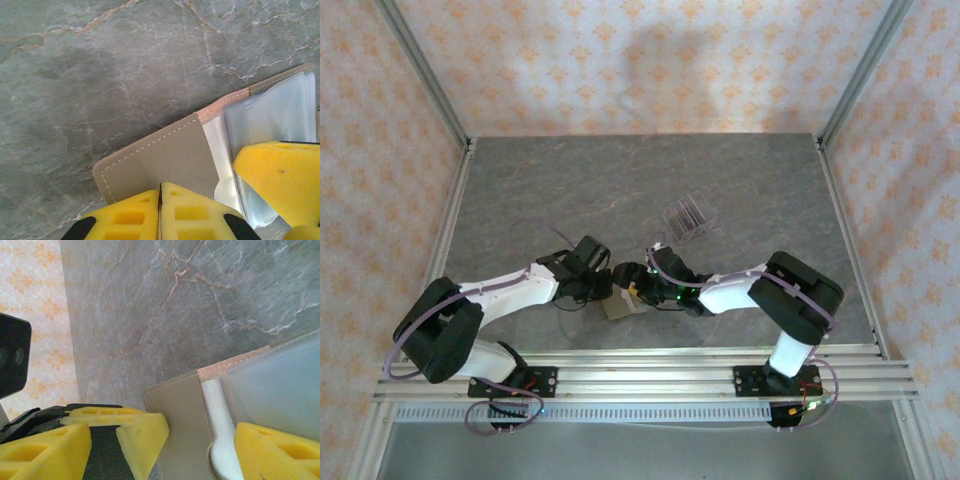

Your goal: Put the credit cards into the card holder

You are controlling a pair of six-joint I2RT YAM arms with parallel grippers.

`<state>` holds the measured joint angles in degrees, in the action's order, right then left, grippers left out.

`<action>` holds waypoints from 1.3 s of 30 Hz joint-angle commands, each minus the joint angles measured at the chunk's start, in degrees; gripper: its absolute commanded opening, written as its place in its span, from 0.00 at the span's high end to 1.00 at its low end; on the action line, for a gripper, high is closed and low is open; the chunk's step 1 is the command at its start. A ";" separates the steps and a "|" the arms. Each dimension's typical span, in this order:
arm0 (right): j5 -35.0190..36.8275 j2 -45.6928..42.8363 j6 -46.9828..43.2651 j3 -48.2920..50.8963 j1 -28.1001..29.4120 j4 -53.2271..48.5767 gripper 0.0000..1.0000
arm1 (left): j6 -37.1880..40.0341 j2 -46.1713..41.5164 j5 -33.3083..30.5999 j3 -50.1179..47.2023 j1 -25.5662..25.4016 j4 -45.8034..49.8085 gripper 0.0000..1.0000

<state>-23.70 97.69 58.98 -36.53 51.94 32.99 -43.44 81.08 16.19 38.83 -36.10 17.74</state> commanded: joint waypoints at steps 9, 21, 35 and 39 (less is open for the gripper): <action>16.80 -9.75 -0.19 8.66 -0.55 -9.01 0.28 | 6.76 9.30 -1.80 3.79 -3.34 -0.27 0.94; 20.78 -15.90 -21.58 -8.20 -0.70 -43.21 0.46 | 8.82 15.18 -2.43 5.12 -5.47 -4.75 0.96; 26.91 -6.60 -31.06 -15.78 -2.72 -56.66 0.70 | 9.15 15.43 -2.49 5.23 -5.43 -5.17 0.97; 27.80 -4.89 -31.88 -15.91 -2.99 -56.50 0.70 | 9.08 15.34 -2.34 5.02 -5.47 -5.49 0.97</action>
<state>0.95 91.64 29.28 -52.25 49.28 -20.86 -35.66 93.17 15.79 45.54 -40.91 10.85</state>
